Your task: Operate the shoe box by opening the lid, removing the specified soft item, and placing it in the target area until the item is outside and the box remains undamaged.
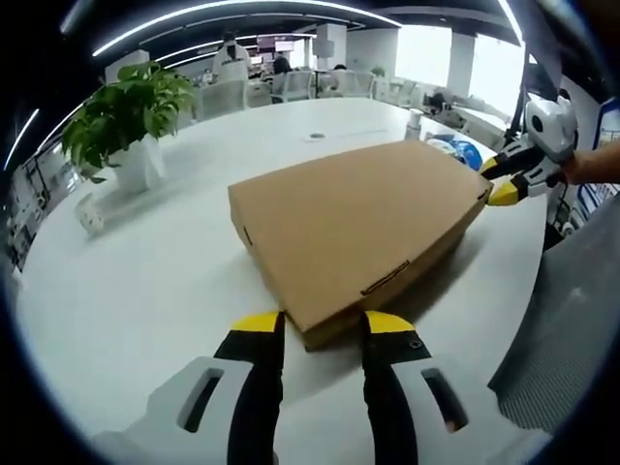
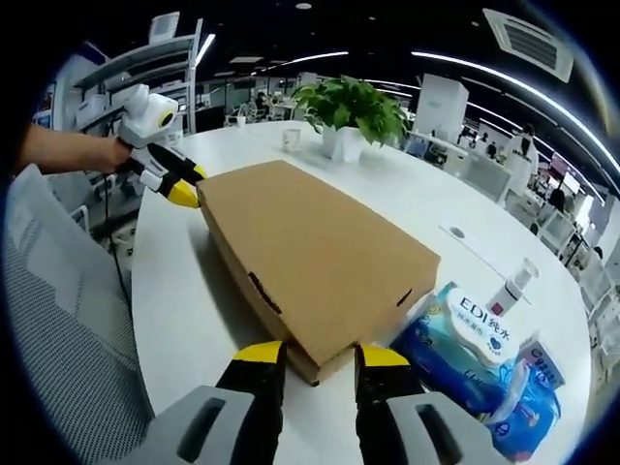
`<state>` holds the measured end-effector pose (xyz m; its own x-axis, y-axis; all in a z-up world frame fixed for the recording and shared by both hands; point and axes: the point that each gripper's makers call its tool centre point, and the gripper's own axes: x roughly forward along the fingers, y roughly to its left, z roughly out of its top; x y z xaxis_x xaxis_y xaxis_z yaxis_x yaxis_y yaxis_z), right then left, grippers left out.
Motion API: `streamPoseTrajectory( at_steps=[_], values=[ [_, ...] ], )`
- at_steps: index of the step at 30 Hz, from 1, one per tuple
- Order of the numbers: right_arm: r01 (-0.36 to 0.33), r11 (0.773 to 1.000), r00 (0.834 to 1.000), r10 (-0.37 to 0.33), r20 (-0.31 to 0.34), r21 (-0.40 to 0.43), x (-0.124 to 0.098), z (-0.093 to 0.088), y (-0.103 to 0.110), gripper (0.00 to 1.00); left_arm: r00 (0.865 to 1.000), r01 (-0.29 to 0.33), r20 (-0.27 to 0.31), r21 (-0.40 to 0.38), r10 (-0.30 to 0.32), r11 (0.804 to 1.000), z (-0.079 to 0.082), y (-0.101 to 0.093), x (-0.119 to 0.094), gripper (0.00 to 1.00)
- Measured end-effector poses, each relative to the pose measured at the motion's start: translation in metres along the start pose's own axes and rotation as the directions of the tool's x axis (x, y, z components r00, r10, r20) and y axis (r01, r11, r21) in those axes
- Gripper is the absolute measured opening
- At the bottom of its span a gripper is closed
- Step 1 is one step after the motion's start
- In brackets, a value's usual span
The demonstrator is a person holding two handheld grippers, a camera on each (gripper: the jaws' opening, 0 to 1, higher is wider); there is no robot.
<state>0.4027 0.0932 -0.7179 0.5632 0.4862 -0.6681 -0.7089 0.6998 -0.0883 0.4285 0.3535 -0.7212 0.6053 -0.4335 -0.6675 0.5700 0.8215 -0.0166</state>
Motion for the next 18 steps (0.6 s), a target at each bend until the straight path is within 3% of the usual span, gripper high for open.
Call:
streamPoseTrajectory(
  at_steps=[18],
  values=[
    [0.020,1.000,1.000,-0.020,-0.018,-0.002,0.028,0.021,-0.030,0.25,0.999,0.005,-0.035,0.008,-0.005,1.000,0.025,0.030,0.029,0.30]
  ],
)
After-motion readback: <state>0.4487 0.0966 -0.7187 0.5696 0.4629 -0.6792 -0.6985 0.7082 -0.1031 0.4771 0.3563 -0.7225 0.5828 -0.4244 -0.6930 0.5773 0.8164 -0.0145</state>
